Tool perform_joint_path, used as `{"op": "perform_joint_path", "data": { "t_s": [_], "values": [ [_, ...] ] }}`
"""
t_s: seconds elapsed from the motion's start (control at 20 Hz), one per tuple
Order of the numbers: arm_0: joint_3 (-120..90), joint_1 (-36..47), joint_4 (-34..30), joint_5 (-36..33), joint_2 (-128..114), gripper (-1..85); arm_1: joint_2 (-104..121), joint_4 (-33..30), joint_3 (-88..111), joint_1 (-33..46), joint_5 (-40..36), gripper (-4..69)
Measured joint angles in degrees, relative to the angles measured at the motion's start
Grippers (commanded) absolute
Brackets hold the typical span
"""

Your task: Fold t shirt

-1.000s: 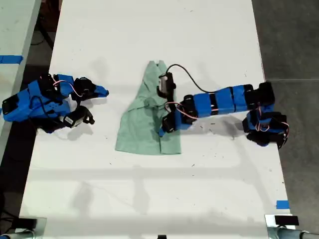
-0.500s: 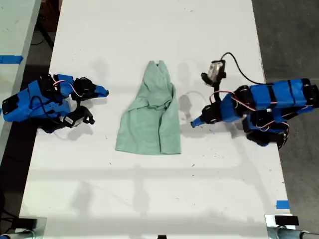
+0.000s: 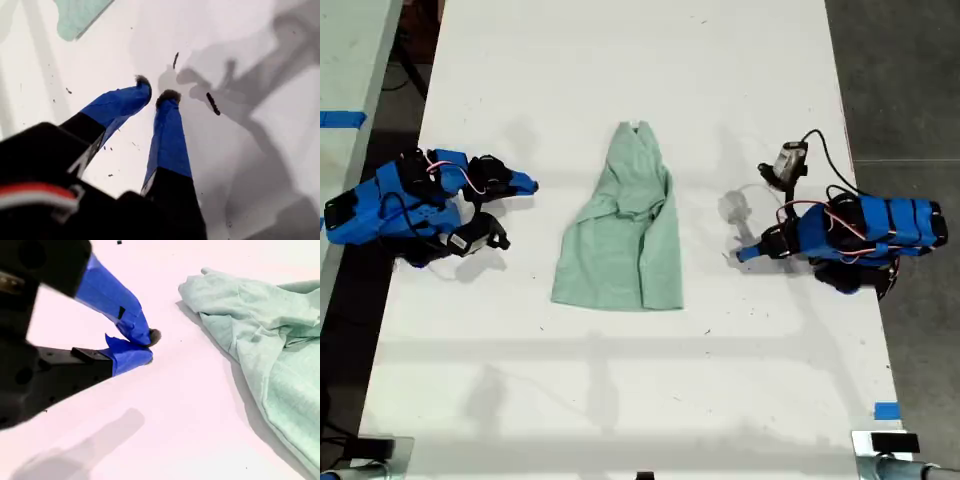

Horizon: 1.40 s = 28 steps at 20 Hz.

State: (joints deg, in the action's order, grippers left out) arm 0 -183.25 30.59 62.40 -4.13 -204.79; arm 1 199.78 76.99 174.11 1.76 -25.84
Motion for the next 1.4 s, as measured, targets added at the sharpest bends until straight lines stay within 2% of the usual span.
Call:
{"op": "perform_joint_path", "data": {
  "t_s": [0.25,0.35,0.45,0.5,0.65,0.95,1.4],
  "values": [
    [0.0,-0.4,0.0,0.0,0.0,-0.1,0.0,0.0,0.1,0.4,-7.0,5.2],
    [0.0,-1.1,0.0,0.0,0.0,-0.1,0.0,0.0,0.1,0.4,-14.5,5.1],
    [0.0,-1.4,0.0,0.0,0.0,-0.1,0.0,0.0,0.1,0.3,-17.9,5.1],
    [0.0,-2.9,0.0,0.2,0.0,-0.1,0.0,0.0,0.1,0.3,-18.4,5.1],
    [0.0,-12.1,0.6,8.3,0.0,-0.1,0.0,0.0,0.1,0.3,-18.8,5.0],
    [0.0,-24.2,0.7,9.9,-0.2,-0.1,0.0,0.0,0.1,0.3,-18.9,5.0],
    [0.0,-22.0,0.7,10.0,-0.2,-0.1,0.0,0.0,0.1,0.3,-18.9,5.0]
  ]
}}
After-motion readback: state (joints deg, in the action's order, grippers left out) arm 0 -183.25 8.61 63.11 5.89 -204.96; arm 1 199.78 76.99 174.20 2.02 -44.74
